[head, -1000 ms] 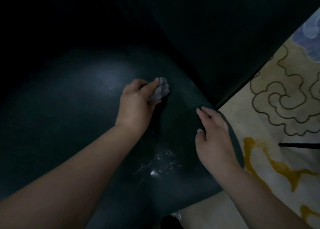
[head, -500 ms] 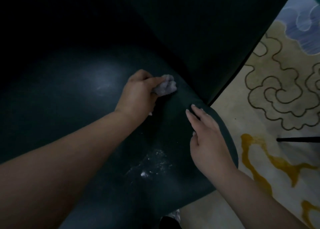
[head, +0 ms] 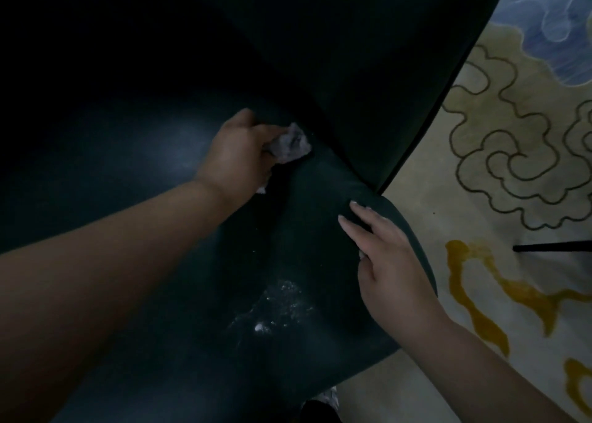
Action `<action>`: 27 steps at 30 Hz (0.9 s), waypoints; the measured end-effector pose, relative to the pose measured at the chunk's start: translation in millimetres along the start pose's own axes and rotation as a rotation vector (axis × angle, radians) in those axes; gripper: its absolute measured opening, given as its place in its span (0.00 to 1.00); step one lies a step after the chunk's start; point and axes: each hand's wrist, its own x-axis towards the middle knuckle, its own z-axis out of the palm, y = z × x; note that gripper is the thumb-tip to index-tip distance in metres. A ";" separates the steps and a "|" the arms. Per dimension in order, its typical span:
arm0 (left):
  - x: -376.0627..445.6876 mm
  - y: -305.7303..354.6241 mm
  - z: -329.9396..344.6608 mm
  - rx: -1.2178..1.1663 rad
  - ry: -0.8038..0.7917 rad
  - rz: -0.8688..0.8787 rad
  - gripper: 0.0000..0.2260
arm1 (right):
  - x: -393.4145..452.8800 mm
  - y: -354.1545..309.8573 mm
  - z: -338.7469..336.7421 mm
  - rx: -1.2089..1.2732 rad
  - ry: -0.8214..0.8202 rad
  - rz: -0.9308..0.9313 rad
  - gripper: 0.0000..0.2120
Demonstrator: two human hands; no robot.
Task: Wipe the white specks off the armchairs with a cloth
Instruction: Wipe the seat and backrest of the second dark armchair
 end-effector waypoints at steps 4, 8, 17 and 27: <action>15.4 32.5 28.7 -0.009 0.020 0.004 0.12 | -0.4 -0.8 3.1 0.012 0.018 0.004 0.30; -12.9 23.6 25.4 -0.008 -0.162 0.215 0.15 | -0.8 1.6 3.7 0.016 0.016 0.008 0.31; -8.4 26.2 27.2 -0.001 -0.040 0.249 0.19 | -2.8 1.1 7.2 0.009 0.041 0.011 0.31; 6.6 8.0 14.2 0.006 0.101 -0.004 0.08 | -4.1 3.6 10.8 -0.005 0.073 0.002 0.31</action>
